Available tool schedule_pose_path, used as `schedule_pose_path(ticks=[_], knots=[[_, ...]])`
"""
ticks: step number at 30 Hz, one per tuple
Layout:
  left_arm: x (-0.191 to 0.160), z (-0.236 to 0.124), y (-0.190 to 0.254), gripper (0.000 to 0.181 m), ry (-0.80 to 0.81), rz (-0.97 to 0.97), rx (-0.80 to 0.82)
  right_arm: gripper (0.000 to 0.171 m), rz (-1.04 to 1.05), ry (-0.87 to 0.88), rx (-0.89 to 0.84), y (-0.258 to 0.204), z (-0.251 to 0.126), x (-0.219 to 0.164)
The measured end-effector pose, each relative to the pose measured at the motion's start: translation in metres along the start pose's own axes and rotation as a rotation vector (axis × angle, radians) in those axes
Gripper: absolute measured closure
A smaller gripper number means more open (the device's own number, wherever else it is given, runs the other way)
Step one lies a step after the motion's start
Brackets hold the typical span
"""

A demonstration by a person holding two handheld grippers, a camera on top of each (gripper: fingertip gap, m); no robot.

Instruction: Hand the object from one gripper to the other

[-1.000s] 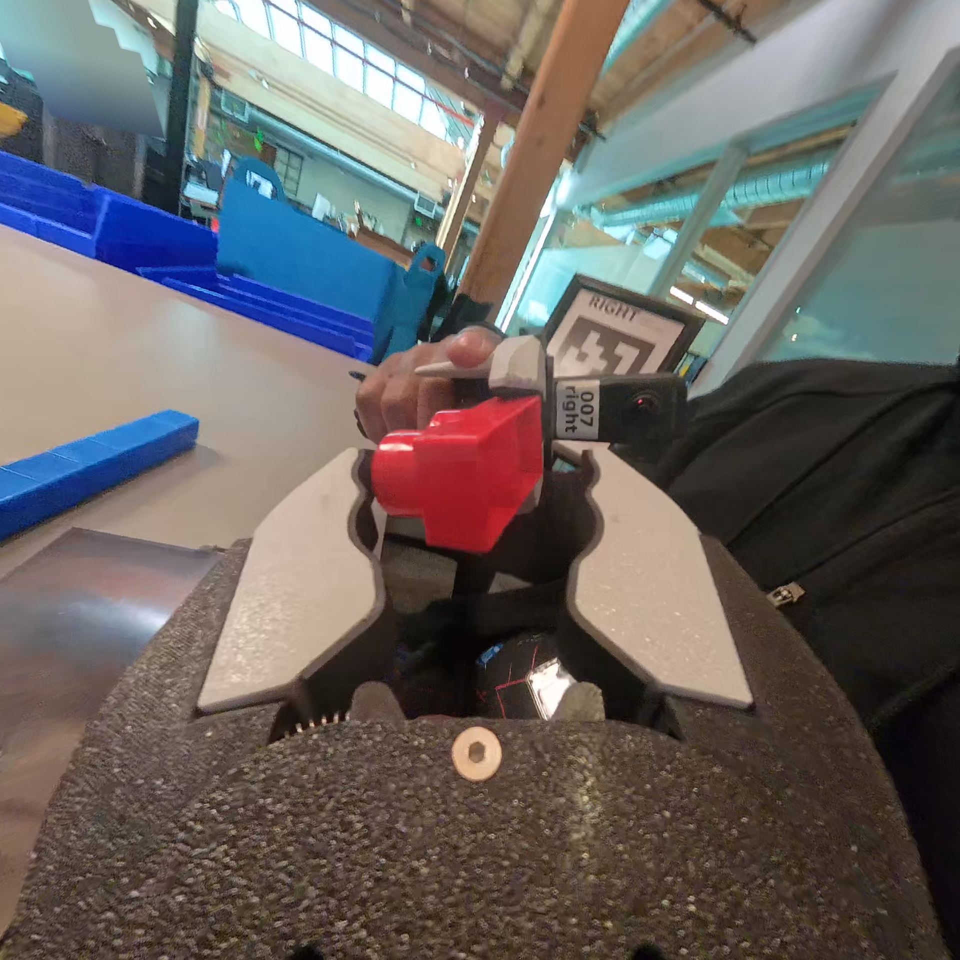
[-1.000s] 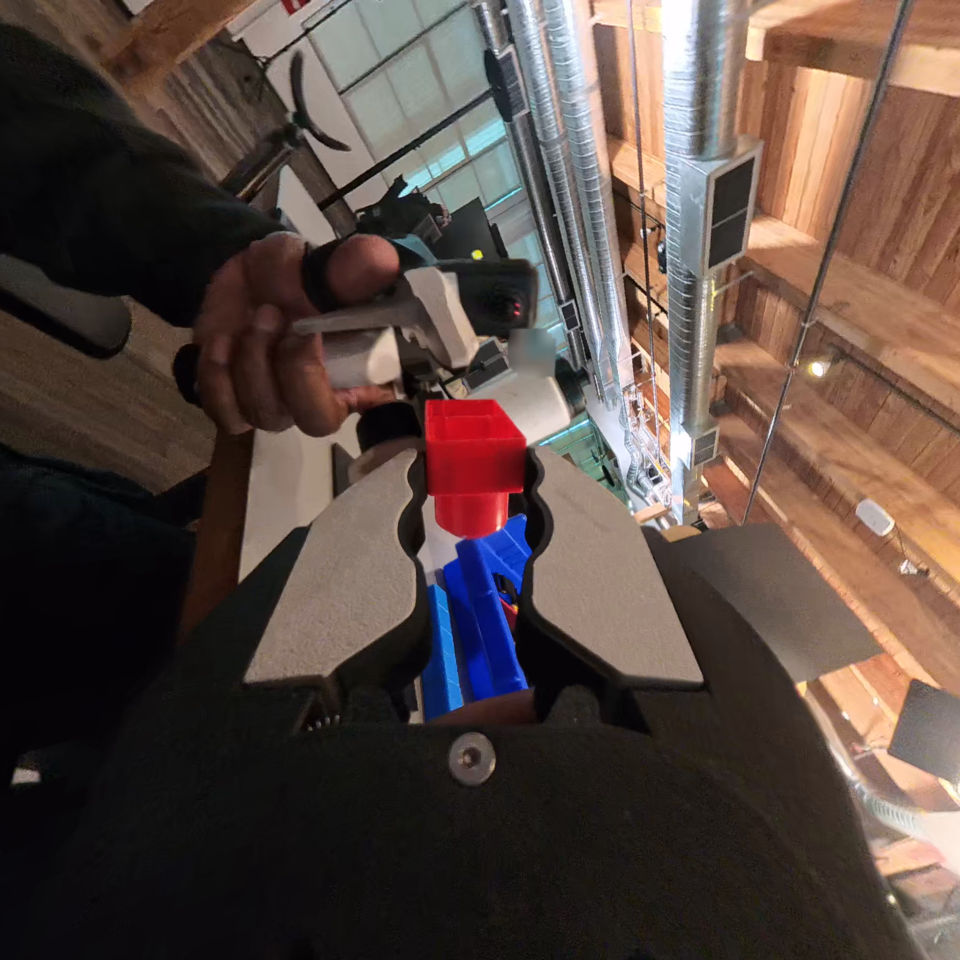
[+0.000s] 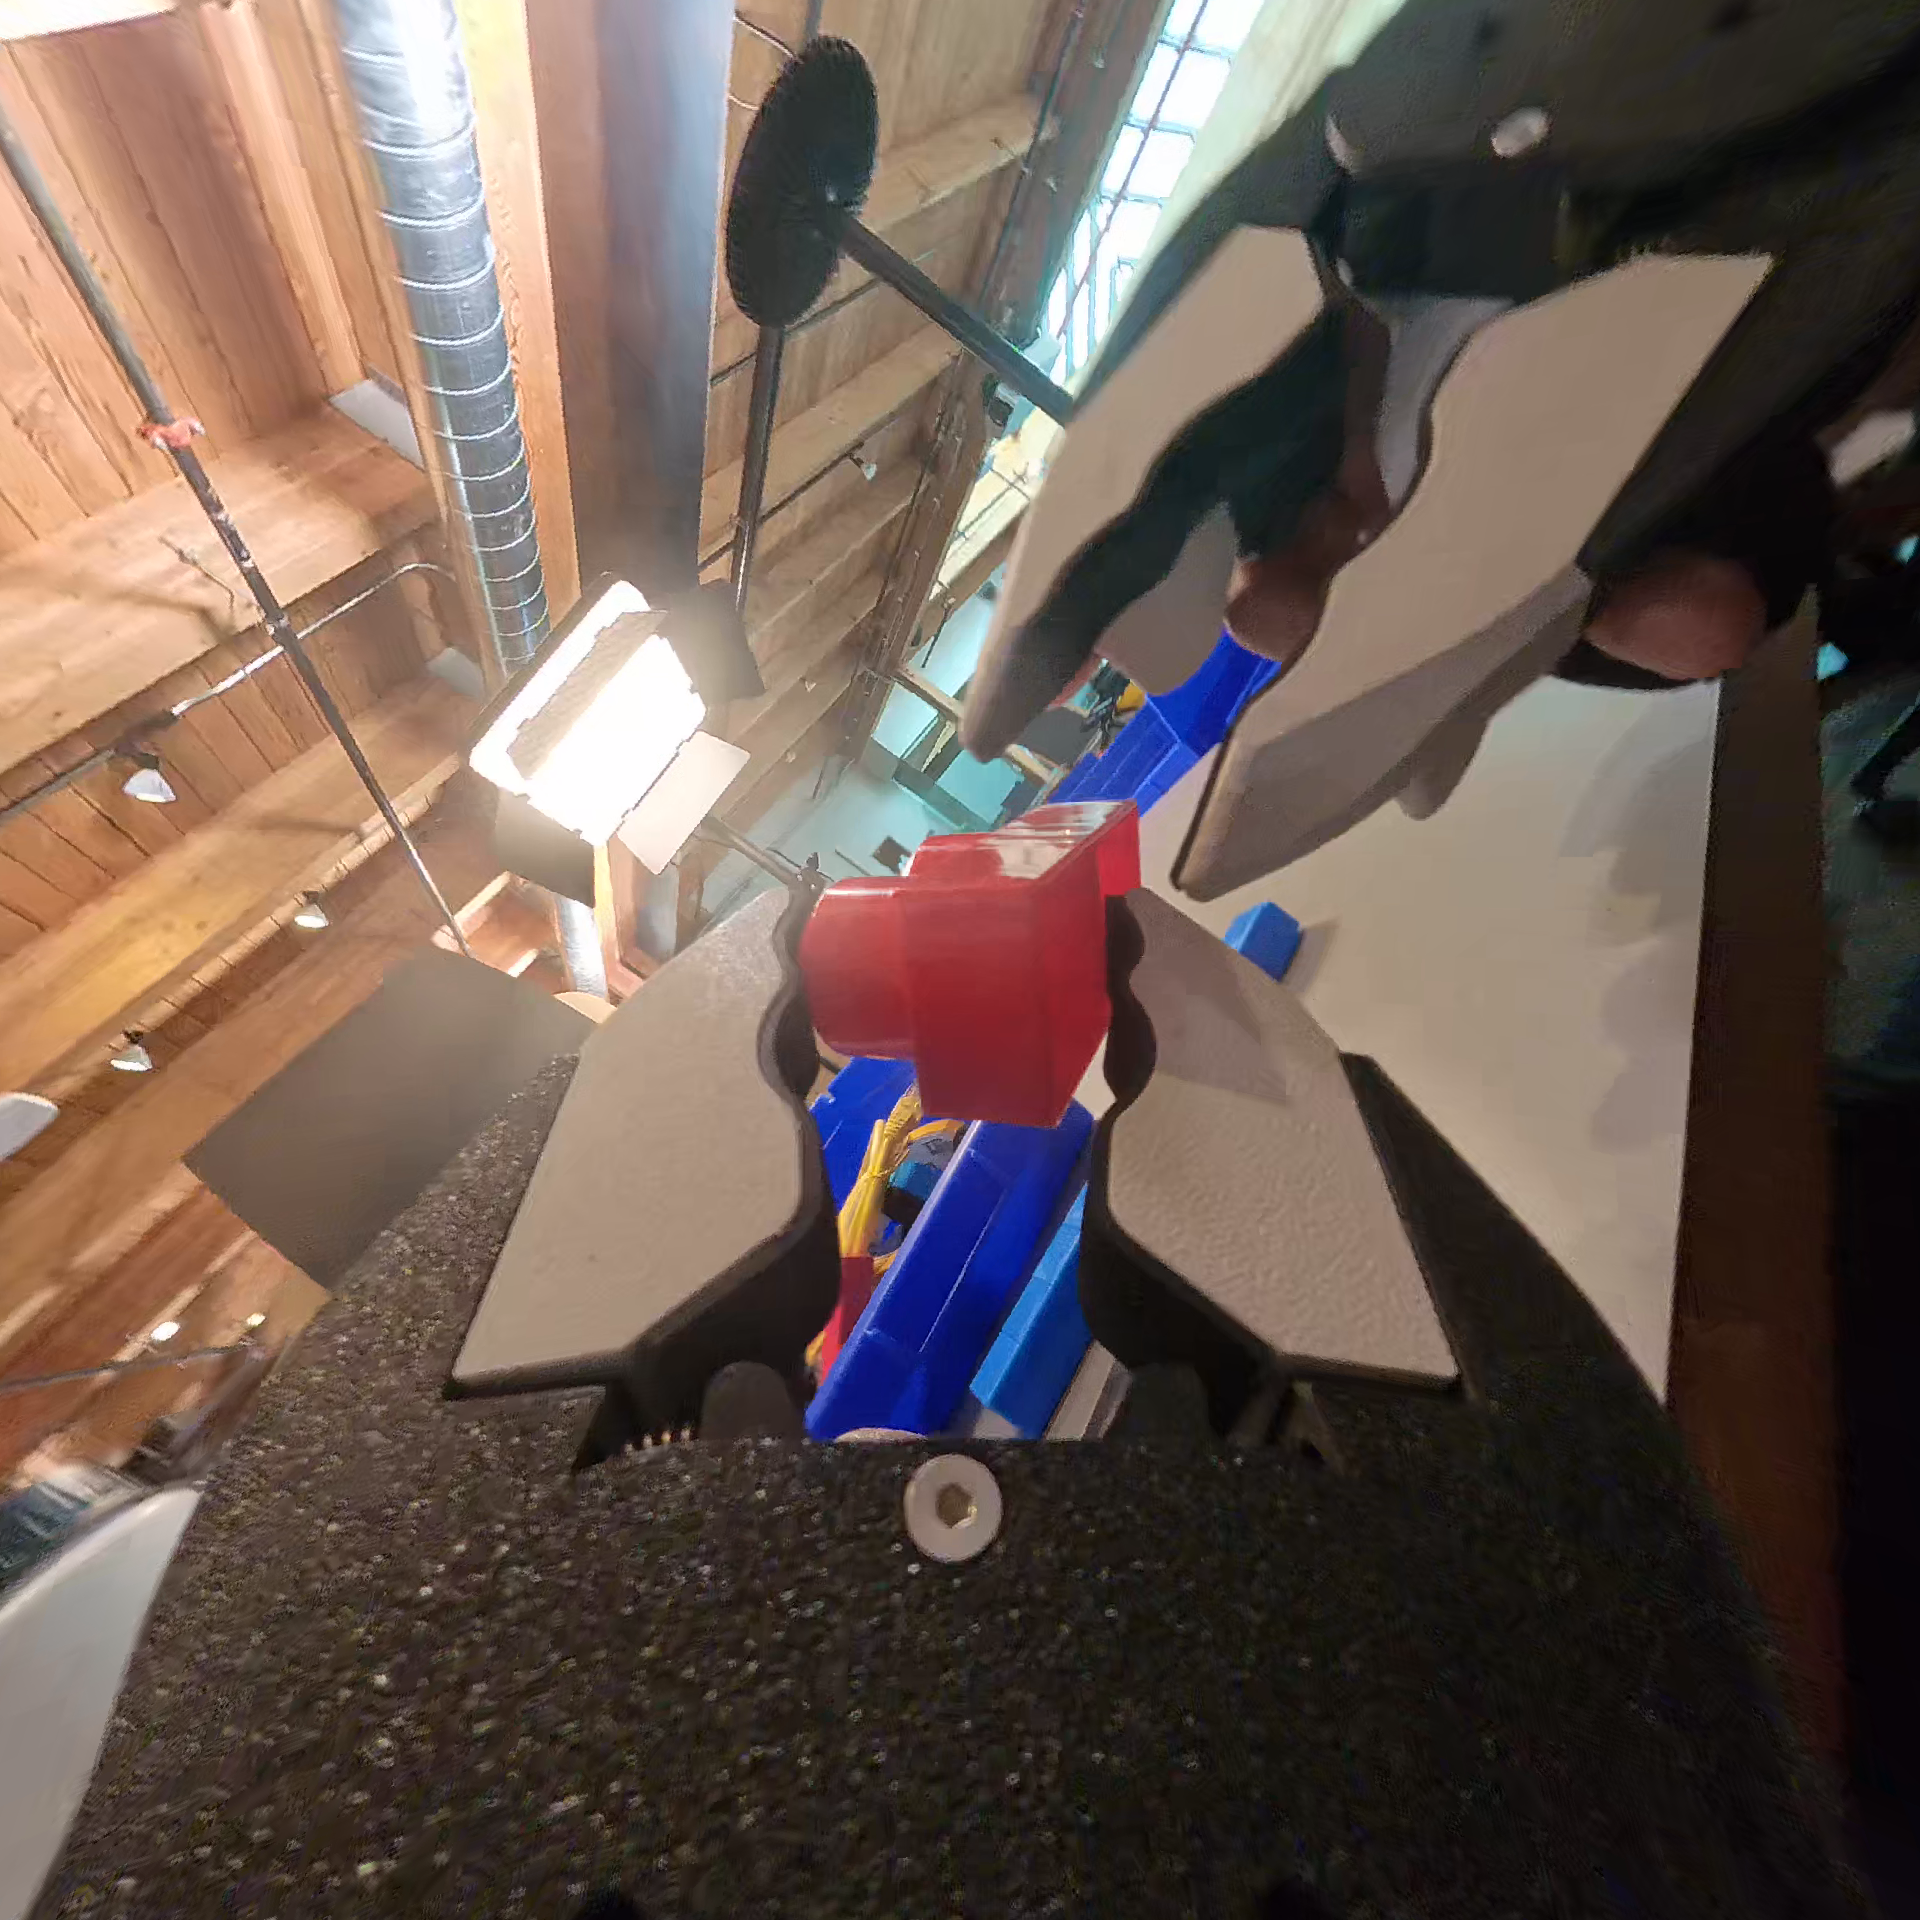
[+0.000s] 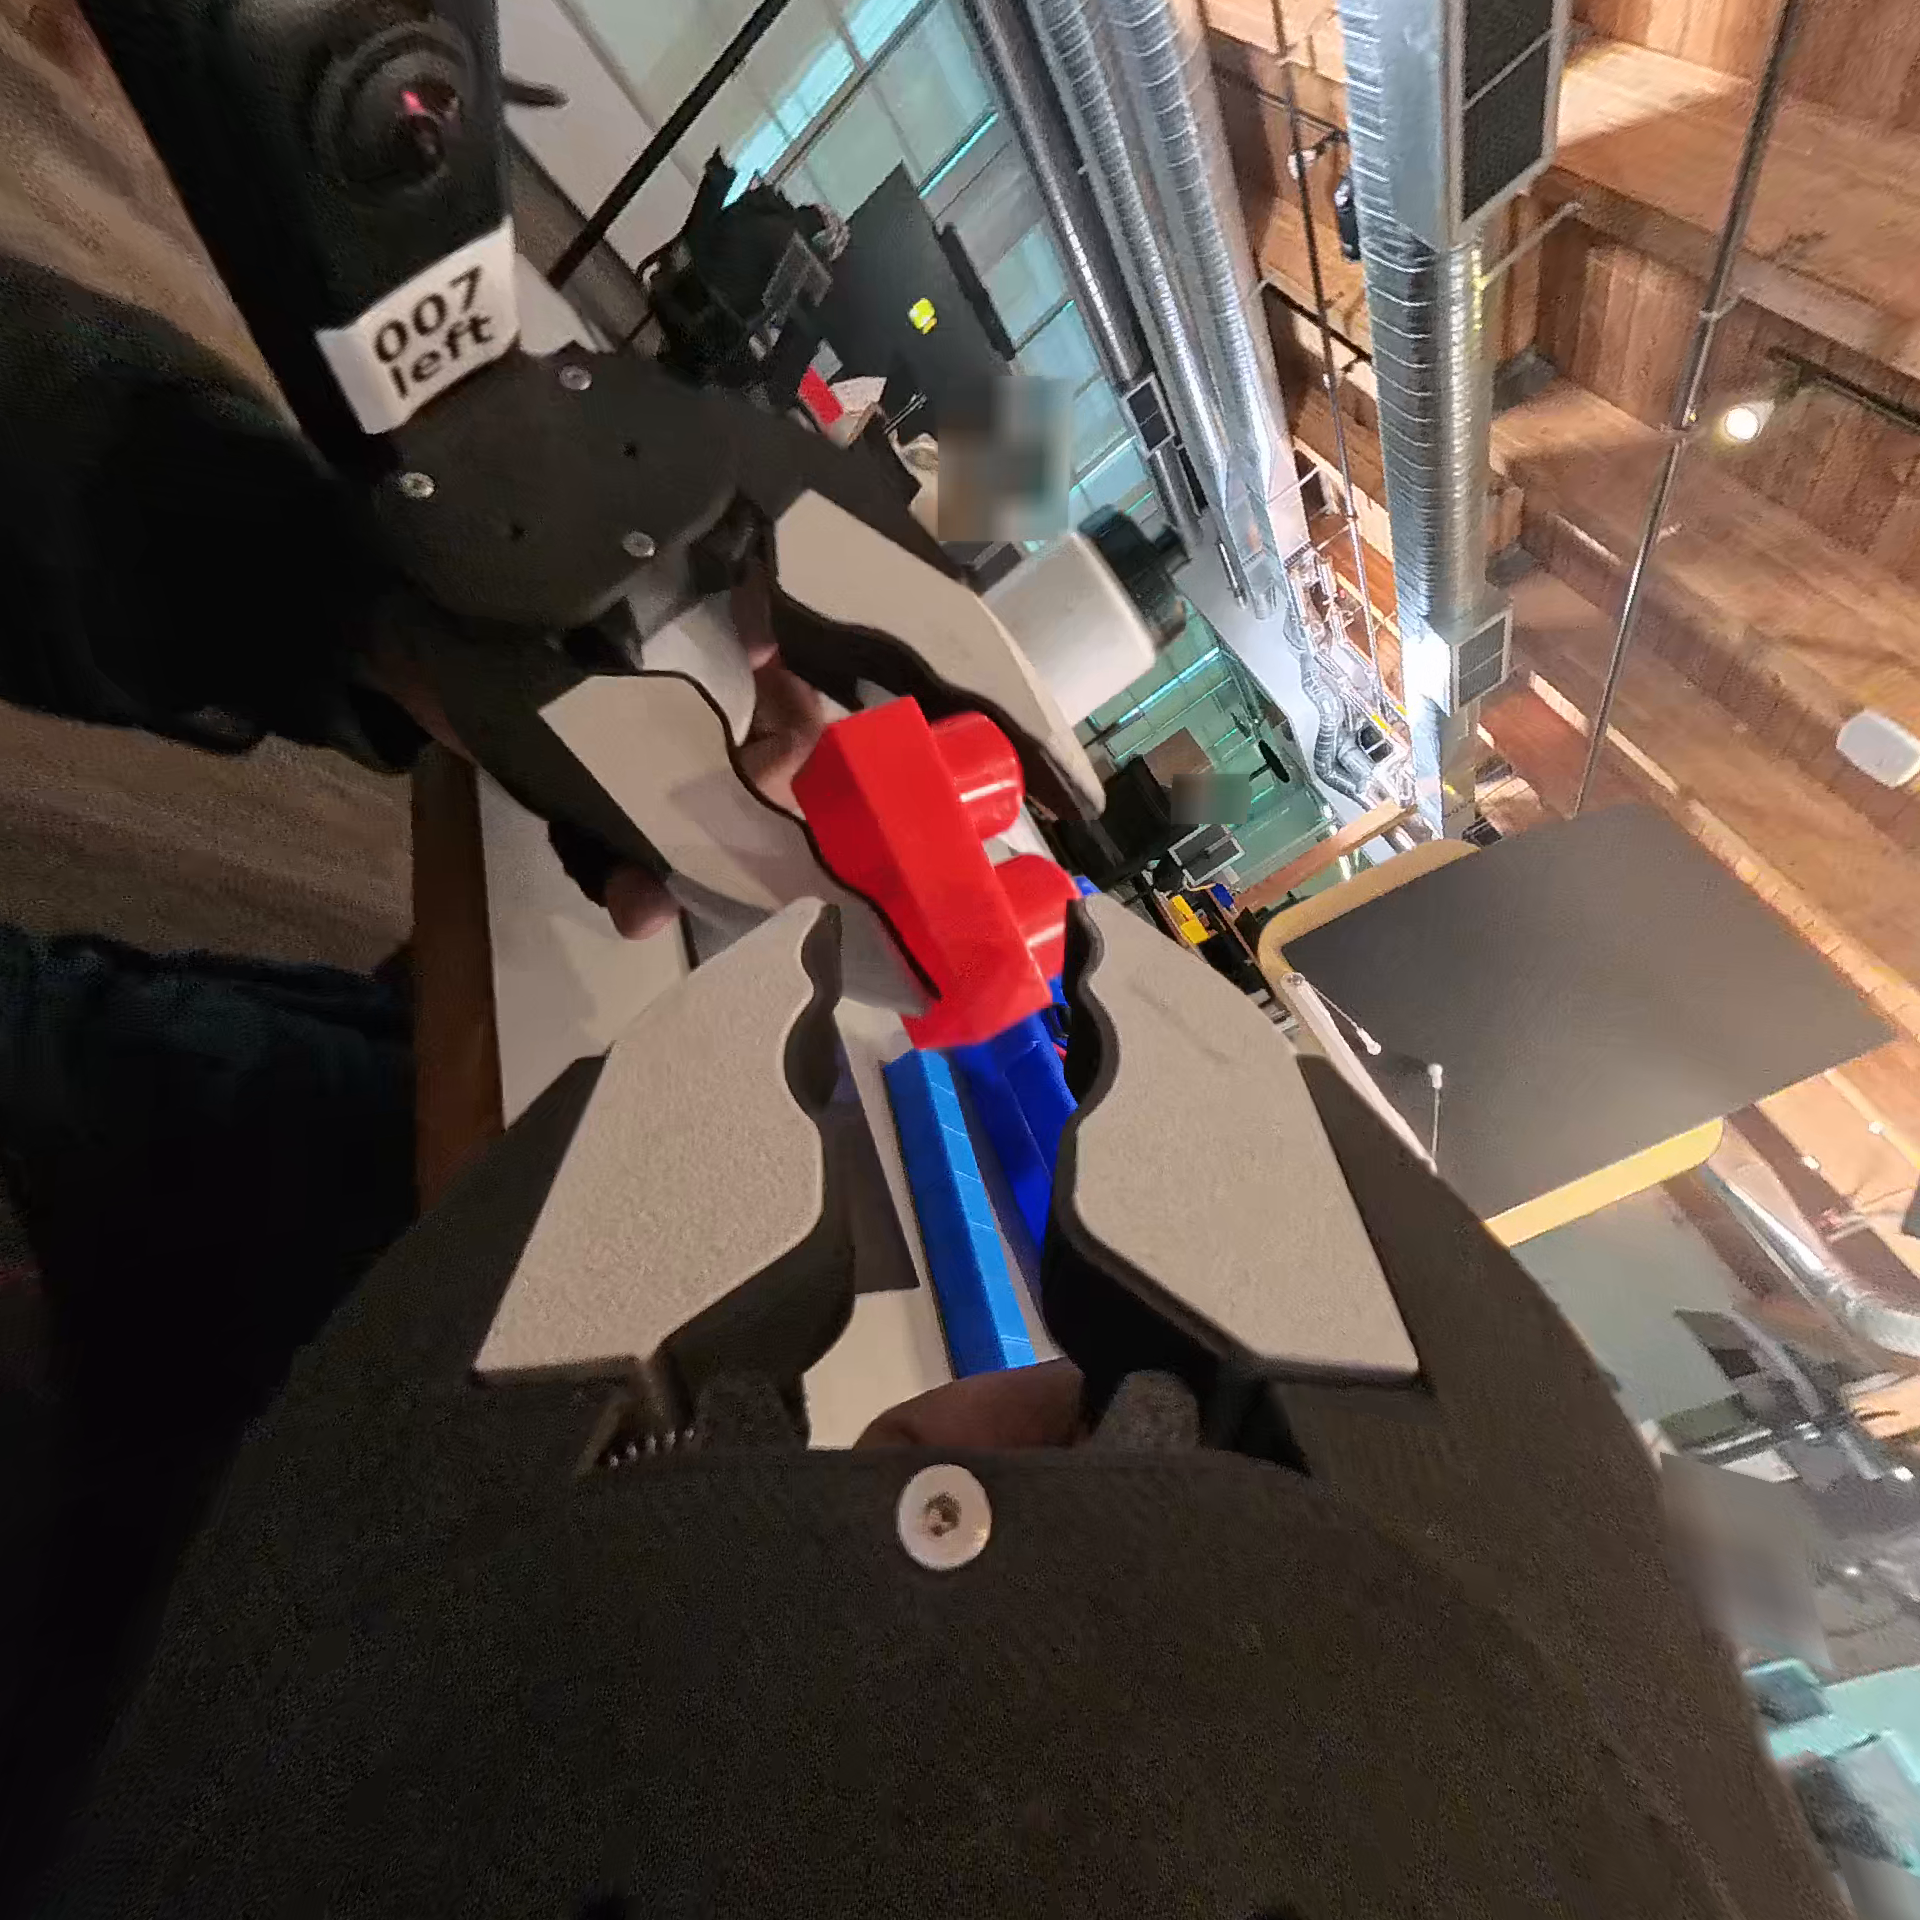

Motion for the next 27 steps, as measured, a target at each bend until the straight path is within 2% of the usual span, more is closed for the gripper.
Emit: schedule_pose_path(ticks=[7, 11, 27], knots=[[-0.004, 0.006, 0.024, 0.127, -0.053, 0.218, -0.022, 0.132, -0.18, -0.116, 0.013, -0.01, 0.004, -0.009], [-0.005, 0.007, 0.031, 0.127, -0.064, 0.278, -0.034, 0.136, -0.198, -0.161, 0.085, -0.016, 0.002, -0.015], [-0.006, 0.007, 0.039, 0.127, -0.074, 0.336, -0.035, 0.138, -0.251, -0.256, 0.186, -0.023, -0.002, -0.022]])
Point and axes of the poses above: each gripper's, where its closed fingertips meet, z out along the fingers, x out of its top, y = z × x across the jaws, the point moved 4 cm from there along -z, back along the fingers, and after that the axes turned 9 degrees about -y, right-handed, at the moved point
